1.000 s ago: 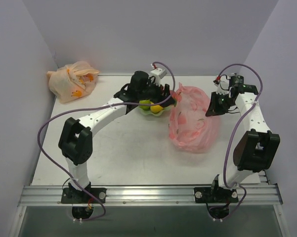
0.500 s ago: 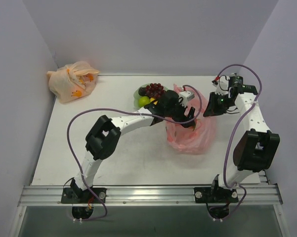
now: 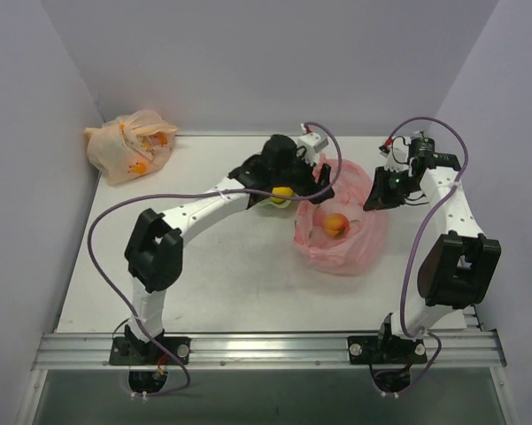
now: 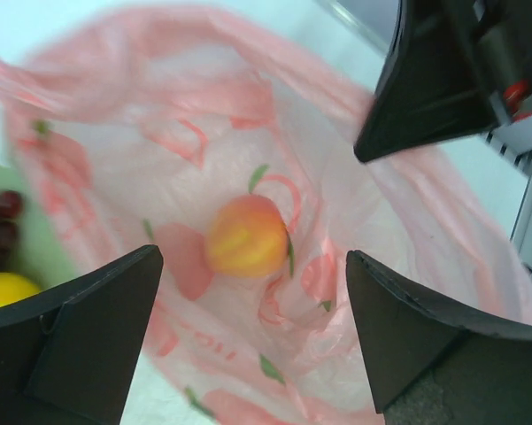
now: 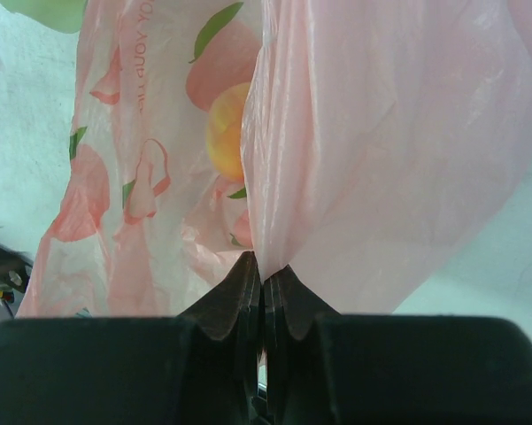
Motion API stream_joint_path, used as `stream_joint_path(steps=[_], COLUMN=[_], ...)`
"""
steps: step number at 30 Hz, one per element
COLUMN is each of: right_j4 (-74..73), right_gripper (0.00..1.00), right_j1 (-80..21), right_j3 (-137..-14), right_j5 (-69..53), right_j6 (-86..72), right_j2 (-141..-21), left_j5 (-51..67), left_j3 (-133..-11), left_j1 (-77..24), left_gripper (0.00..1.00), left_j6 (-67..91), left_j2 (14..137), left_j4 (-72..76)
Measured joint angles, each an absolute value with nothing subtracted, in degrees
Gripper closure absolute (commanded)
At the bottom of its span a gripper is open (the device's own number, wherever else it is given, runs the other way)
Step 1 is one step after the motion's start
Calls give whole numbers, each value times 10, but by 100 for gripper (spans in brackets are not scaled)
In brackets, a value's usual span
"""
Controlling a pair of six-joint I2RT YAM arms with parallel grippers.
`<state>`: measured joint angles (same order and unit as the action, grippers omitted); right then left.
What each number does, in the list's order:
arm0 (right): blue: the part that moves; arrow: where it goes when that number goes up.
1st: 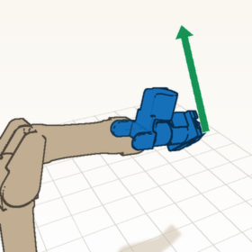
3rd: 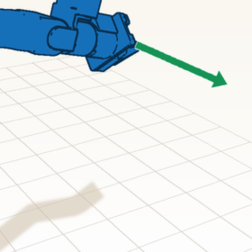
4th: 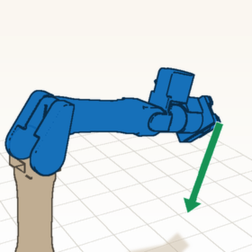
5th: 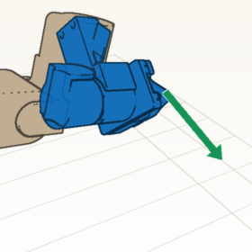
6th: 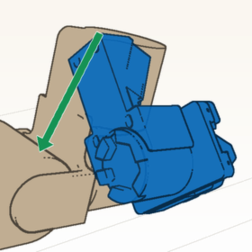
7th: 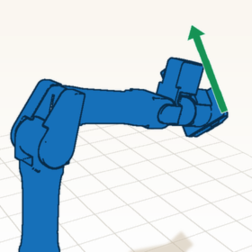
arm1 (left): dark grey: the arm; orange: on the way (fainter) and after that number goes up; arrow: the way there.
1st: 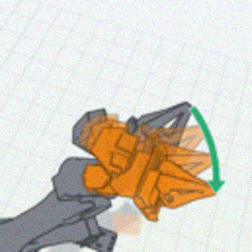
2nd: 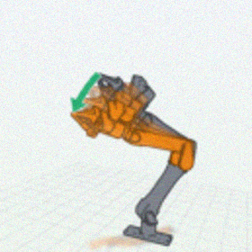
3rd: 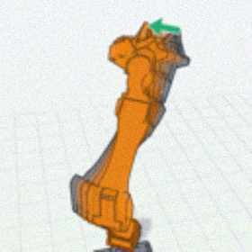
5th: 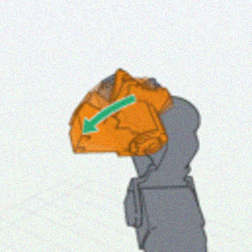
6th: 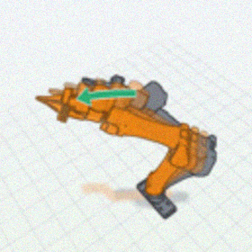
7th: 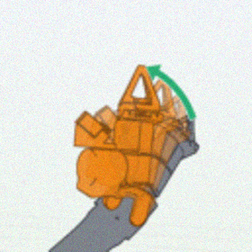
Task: Place the fake fruits into the plastic bag and tie a complex knot
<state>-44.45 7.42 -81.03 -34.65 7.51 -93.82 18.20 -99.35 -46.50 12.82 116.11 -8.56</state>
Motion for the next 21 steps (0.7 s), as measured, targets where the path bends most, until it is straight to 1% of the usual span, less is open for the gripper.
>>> stream_joint_path(steps=[5,10,14,17,19,20,21], right_j4=[-445,-445,-445,-445,-445,-445,-445], right_gripper=[100,100,100,100,100,100,100], right_j1=[74,74,74,74,74,74,74], right_j3=[-810,-810,-810,-810,-810,-810,-810], right_j5=[-346,-346,-346,-345,-345,-345,-345], right_j6=[76,77,77,77,78,78,78], right_j2=[-938,-938,-938,-938,-938,-938,-938], left_j5=[202,207,206,209,213,214,214], left_j3=[-992,-992,-991,-968,-947,-936,-926], left_j1=[-377,-289,-270,-269,-270,-270,-270], left_gripper=[13,19,25,30,30,28,21], left_j6=[123,113,100,95,88,85,82], left_j2=[1092,1087,1107,1109,1109,1108,1108], left_j4=[-67,-48,-53,-55,-53,-54,-55])
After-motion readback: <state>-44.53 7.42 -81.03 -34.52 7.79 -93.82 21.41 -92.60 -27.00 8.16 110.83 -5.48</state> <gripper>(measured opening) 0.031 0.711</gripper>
